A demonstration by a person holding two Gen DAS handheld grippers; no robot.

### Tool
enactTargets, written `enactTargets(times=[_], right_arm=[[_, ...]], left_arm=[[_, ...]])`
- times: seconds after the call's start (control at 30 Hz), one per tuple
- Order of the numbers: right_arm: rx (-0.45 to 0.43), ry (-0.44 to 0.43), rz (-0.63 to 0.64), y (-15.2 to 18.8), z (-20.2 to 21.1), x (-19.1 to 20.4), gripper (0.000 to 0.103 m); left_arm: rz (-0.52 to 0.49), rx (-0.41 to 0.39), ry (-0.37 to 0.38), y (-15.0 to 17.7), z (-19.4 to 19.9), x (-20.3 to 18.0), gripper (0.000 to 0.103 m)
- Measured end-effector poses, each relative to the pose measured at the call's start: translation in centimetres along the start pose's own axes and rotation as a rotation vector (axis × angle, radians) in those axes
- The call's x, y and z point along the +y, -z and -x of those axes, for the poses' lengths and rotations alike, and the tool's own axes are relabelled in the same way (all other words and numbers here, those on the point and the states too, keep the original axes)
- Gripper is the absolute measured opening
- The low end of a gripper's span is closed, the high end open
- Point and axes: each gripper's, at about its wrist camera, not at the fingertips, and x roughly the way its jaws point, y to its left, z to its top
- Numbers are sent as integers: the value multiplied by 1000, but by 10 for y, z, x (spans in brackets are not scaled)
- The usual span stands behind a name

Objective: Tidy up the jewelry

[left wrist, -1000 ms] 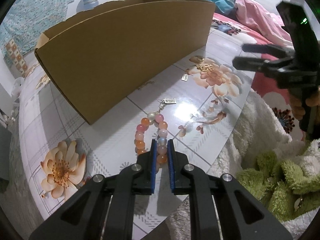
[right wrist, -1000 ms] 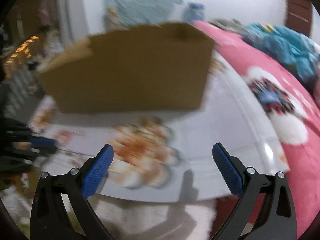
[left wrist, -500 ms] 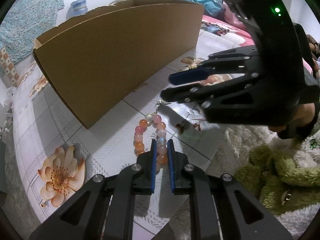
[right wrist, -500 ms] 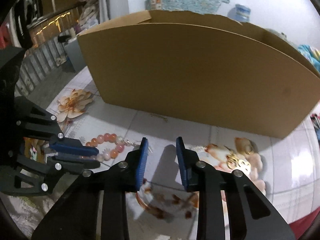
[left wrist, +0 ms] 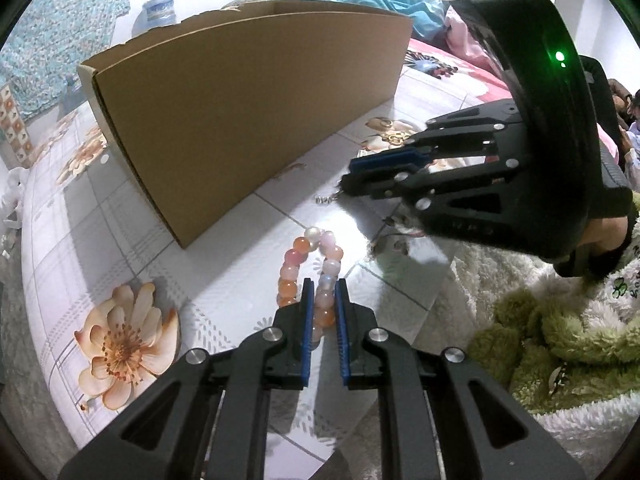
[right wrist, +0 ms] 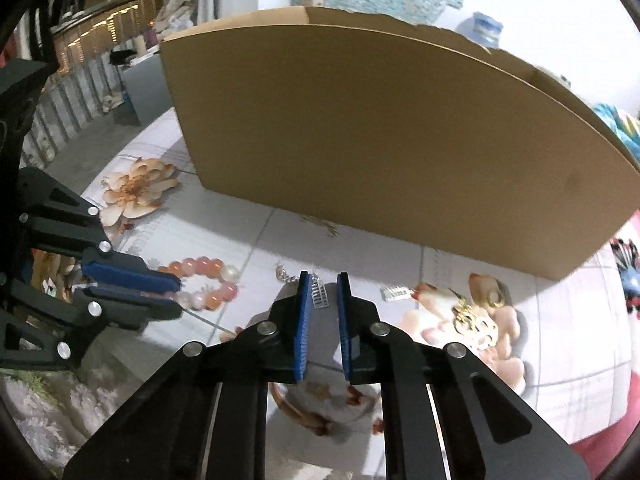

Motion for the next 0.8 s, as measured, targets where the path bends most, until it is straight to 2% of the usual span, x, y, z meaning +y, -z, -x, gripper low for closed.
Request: enactTargets(times=[0.33,0.47,0.6,0.67,0.8], right_arm=[[22,5,-63,22,17,-16,9],[16,-44,-105,31,20,-23,10],[-6,-72,-133,36,26,-26,16],[-20,-73,-133,35,29,-29,19],[-32,-90,-138,34,27,-32,33]], left_arm=[[32,-6,-25,-3,-2,4,10],[72,-14,-58,-9,-4,7,11],[112,-26,-94,-15,-3,11,24],[130,-55,-103,-17,4,12,27],[157,-100,-113,-21,13,10,33]])
